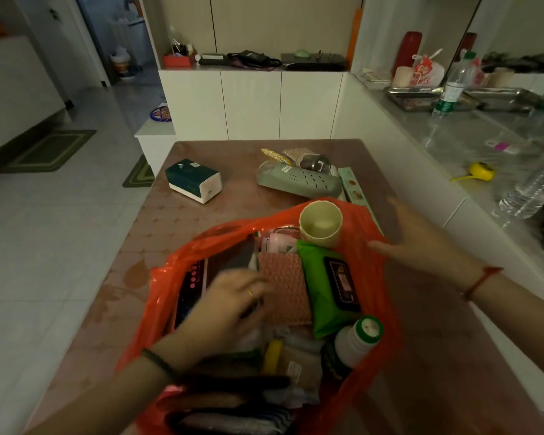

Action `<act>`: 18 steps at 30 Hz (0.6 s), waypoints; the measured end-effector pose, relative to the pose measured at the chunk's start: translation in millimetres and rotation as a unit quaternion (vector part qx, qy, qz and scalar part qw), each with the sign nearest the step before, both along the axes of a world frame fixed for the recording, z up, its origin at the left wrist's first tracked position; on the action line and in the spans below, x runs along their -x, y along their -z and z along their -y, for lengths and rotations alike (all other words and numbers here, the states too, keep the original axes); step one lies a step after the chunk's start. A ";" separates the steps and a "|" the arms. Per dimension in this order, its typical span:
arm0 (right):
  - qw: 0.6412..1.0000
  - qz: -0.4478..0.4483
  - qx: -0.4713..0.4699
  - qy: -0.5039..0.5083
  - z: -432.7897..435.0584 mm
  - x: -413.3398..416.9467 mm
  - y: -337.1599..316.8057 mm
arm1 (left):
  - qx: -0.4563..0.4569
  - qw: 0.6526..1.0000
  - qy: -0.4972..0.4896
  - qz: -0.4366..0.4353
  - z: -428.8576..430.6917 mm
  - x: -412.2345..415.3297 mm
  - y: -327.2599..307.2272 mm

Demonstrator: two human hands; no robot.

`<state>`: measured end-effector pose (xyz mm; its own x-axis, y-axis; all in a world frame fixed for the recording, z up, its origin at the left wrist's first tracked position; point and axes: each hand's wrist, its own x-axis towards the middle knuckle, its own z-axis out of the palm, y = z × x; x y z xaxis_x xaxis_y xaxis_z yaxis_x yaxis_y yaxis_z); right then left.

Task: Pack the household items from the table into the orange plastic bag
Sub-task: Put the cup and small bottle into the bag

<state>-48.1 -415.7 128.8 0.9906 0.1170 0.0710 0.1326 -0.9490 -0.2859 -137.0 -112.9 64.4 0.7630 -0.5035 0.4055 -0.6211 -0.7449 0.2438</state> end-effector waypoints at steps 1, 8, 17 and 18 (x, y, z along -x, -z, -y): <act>0.998 -0.066 -0.019 0.005 6.8 -1.1 2.2 | 0.006 0.998 -0.057 0.020 -13.1 -10.2 -5.7; 0.965 -0.096 -0.231 0.073 0.0 -27.9 22.3 | -0.068 0.892 -0.331 -0.301 -72.2 -79.4 -21.3; 0.935 -0.041 -0.333 0.117 -7.5 -68.8 11.1 | 0.238 0.896 -0.325 -0.185 -86.9 -113.3 -56.1; 0.933 -0.019 -0.345 0.098 -6.4 -70.1 1.8 | 0.275 0.887 -0.321 -0.184 -90.4 -115.1 -63.9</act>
